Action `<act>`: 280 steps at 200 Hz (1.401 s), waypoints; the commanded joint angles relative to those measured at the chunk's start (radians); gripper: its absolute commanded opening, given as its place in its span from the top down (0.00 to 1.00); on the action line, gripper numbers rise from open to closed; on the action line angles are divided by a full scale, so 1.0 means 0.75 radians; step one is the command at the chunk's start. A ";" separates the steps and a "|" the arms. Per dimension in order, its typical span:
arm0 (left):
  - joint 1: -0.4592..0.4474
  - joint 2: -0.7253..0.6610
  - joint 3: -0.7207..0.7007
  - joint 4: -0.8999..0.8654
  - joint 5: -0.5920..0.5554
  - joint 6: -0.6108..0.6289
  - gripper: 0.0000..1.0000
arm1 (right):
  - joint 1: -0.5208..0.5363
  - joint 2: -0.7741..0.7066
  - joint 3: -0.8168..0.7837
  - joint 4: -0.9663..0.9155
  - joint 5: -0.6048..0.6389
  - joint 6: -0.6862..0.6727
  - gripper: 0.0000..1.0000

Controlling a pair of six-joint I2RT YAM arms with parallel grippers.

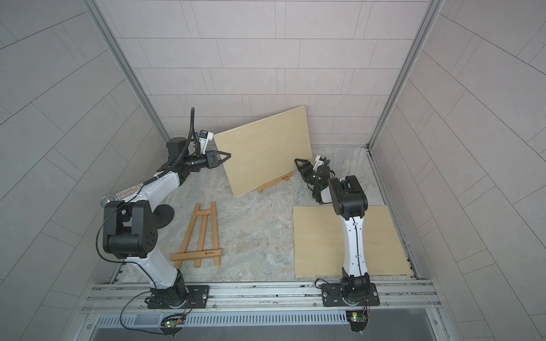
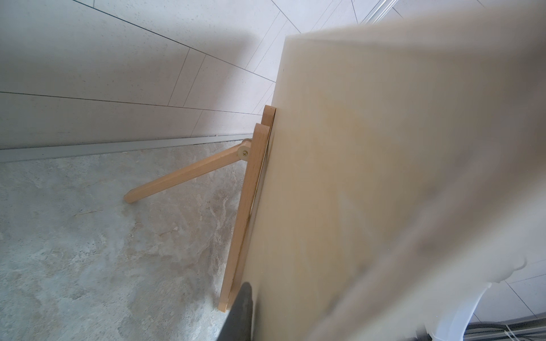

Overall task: Disassemble the easel
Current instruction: Pick up the drawing board from the easel.

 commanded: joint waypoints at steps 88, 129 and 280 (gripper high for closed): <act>0.006 -0.004 0.011 0.020 0.023 -0.098 1.00 | 0.032 0.053 0.126 0.314 0.076 0.172 0.25; -0.010 0.006 0.082 -0.043 -0.027 -0.021 1.00 | 0.032 0.022 0.174 0.327 0.069 0.193 0.25; -0.039 -0.150 -0.064 0.307 0.017 -0.457 1.00 | -0.037 -0.300 -0.053 0.337 -0.058 0.168 0.25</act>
